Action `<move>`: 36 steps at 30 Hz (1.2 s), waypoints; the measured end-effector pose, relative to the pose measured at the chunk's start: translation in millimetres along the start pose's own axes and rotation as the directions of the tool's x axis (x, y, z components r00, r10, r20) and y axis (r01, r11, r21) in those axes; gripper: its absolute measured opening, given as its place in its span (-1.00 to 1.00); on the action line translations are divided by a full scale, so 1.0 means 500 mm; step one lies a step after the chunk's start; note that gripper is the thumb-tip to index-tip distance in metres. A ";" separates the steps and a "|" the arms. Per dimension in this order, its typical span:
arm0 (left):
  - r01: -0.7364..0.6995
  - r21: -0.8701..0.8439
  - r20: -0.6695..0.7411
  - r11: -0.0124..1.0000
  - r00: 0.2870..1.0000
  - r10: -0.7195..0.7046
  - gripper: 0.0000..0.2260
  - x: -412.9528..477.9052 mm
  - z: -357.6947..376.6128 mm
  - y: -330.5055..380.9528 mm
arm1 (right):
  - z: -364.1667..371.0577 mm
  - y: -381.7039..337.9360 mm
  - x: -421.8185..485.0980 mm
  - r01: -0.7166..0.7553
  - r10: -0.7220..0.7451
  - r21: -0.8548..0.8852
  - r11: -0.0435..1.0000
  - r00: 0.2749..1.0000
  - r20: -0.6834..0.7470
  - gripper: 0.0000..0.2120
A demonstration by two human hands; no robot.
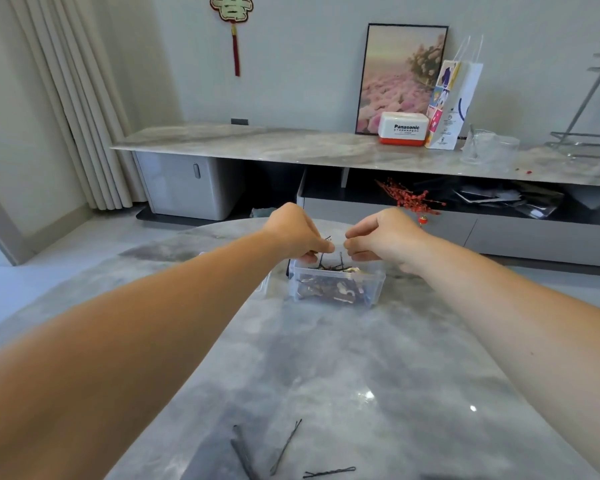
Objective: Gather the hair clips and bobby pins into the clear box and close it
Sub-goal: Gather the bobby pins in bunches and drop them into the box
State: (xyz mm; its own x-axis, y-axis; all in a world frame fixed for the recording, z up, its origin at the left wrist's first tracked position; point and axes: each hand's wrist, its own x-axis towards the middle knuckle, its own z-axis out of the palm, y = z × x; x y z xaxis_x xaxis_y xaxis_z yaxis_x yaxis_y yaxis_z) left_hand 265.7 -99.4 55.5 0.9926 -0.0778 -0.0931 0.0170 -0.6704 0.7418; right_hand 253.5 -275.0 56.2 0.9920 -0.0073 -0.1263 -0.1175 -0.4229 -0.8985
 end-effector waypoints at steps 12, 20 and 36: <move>-0.165 0.057 -0.143 0.985 0.975 0.172 -0.87 -0.168 -0.028 -0.050 | 0.010 0.039 -0.191 0.134 -0.133 -0.039 0.990 0.991 0.018 -0.88; -0.343 0.353 0.341 0.871 0.913 0.222 -0.74 -0.434 -0.002 -0.202 | 0.148 0.136 -0.407 0.500 -0.178 -0.429 0.752 0.782 0.597 -0.56; -0.302 0.465 0.521 0.833 0.853 0.019 -0.24 -0.682 -0.030 -0.226 | 0.115 0.157 -0.631 0.384 -0.138 -0.488 0.784 0.874 0.465 -0.34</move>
State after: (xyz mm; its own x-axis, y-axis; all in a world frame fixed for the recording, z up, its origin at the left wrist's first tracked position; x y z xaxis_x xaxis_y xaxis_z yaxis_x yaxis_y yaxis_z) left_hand -72.7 14.1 13.4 0.7848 -0.4632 -0.4117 -0.3412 -0.8775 0.3370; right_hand -71.6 -253.6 1.5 0.8616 0.4738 -0.1822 0.3115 -0.7769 -0.5473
